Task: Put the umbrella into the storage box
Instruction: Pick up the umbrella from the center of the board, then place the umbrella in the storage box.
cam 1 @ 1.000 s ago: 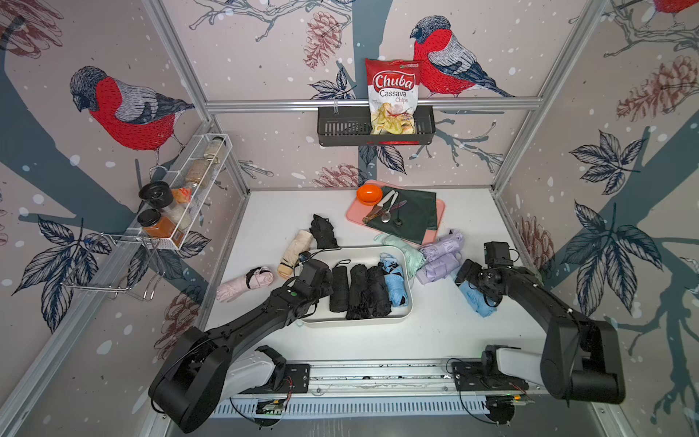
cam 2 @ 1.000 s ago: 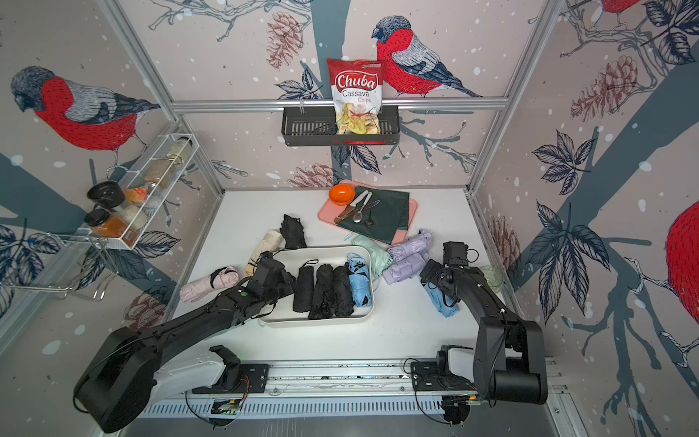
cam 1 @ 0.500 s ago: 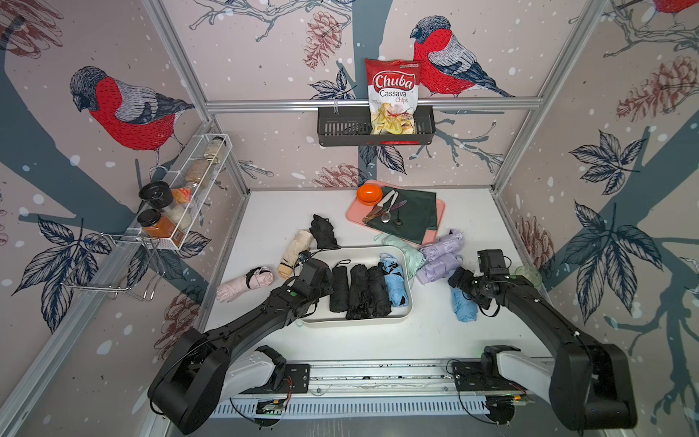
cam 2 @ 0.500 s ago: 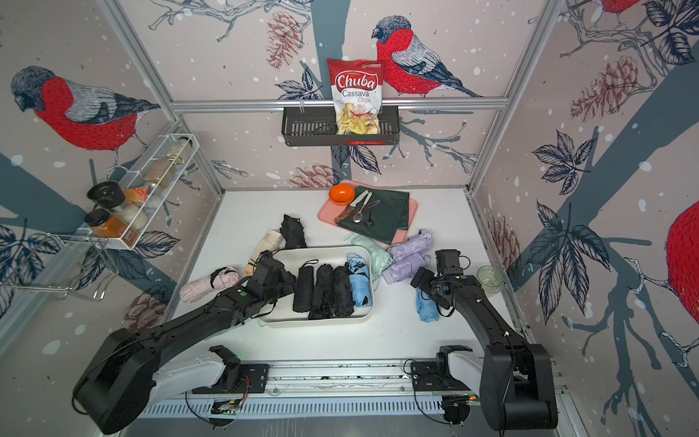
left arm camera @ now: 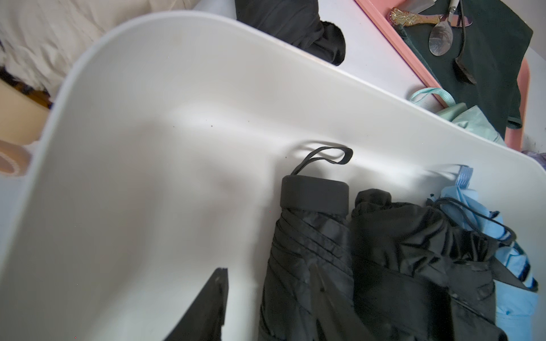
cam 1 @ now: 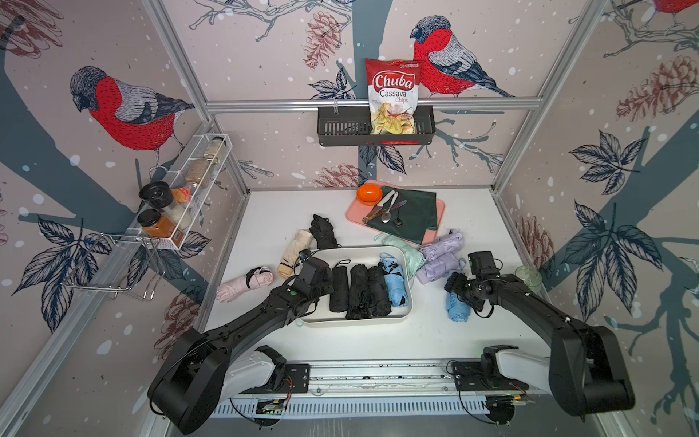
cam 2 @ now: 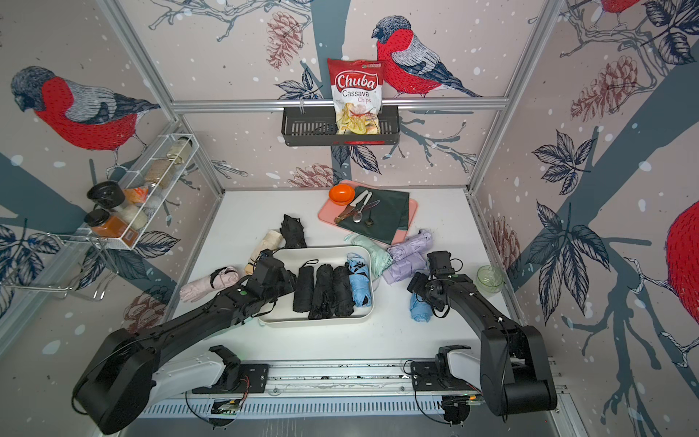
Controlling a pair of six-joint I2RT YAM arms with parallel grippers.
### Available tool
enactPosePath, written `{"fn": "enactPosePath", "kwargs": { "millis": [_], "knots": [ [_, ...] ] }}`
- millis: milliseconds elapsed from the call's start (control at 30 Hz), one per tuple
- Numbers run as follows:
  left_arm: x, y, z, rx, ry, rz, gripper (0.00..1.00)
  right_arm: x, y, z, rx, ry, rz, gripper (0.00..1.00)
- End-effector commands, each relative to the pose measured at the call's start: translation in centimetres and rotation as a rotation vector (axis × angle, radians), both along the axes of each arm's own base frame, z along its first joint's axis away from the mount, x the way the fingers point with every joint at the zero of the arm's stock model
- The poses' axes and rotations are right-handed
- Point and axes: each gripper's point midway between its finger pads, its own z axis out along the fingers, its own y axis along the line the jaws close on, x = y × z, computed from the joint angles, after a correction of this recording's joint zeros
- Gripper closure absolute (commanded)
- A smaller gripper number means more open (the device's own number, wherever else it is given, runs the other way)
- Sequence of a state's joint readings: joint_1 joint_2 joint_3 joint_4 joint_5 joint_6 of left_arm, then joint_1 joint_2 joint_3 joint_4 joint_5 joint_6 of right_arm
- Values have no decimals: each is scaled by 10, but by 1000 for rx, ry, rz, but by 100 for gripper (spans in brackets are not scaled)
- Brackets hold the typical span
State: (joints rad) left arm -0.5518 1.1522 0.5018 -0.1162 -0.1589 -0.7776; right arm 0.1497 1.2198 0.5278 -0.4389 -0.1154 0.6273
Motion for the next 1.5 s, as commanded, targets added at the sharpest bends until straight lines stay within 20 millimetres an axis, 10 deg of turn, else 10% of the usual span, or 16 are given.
{"fn": "enactPosePath", "kwargs": {
  "millis": [0, 300, 633, 1067, 1467],
  "knots": [
    [4, -1, 5, -4, -18, 0, 51, -6, -3, -10, -17, 29, -4, 22],
    [5, 0, 7, -6, -30, 13, 51, 3, -2, 23, -29, -76, -13, 69],
    [13, 1, 25, -27, -99, 39, 49, 14, 30, 118, 7, -311, -5, 79],
    [15, 31, 52, 27, -193, 154, 44, 34, 233, 213, 357, -577, 368, 79],
    [3, 74, 91, 82, -265, 292, 37, 13, 393, 198, 521, -444, 660, 79]
  ]
}}
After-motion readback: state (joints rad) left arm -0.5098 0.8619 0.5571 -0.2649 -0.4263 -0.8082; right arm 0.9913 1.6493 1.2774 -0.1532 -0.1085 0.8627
